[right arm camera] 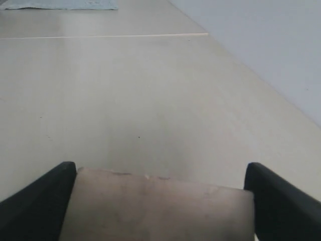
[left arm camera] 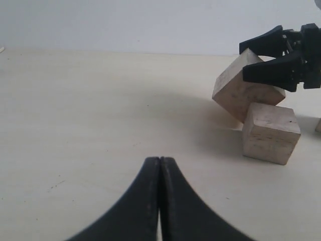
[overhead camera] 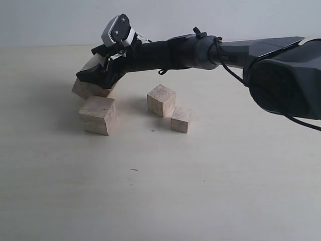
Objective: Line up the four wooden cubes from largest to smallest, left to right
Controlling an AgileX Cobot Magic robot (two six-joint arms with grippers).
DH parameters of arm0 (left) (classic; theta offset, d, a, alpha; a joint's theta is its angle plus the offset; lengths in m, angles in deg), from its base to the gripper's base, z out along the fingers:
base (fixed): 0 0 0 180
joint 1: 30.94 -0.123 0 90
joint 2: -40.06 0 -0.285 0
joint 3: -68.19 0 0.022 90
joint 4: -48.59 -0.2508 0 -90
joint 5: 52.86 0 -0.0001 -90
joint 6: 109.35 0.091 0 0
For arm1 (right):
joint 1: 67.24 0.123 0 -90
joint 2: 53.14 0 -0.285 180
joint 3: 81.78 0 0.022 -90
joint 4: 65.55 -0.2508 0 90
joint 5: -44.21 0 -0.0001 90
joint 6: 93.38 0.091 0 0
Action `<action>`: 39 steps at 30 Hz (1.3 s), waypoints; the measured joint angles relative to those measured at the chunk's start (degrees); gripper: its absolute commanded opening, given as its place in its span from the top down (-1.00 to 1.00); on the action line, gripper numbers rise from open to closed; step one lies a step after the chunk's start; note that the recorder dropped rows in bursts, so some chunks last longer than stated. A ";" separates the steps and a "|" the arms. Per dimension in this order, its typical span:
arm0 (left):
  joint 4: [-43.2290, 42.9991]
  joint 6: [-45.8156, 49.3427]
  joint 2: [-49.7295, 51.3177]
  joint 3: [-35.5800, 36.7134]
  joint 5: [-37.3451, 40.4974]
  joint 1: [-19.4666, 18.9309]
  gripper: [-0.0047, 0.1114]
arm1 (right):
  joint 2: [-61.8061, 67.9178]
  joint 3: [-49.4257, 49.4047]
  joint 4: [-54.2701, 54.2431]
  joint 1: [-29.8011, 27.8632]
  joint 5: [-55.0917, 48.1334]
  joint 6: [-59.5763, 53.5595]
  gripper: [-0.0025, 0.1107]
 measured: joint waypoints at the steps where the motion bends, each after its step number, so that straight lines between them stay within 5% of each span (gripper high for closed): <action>1: 0.00 0.00 0.00 0.00 0.00 0.00 0.92 | 0.00 0.00 0.15 0.68 0.00 0.12 0.96; 20: 0.00 0.00 0.00 0.00 0.00 0.00 0.92 | -0.41 0.03 6.16 11.87 -0.02 1.99 0.96; 32: 0.00 0.00 0.00 0.00 0.00 0.00 0.92 | -7.17 0.26 47.00 12.09 3.29 39.25 0.96; 39: 0.00 0.00 0.00 0.00 0.00 0.00 0.92 | -7.94 0.26 51.17 7.26 -0.52 41.77 0.96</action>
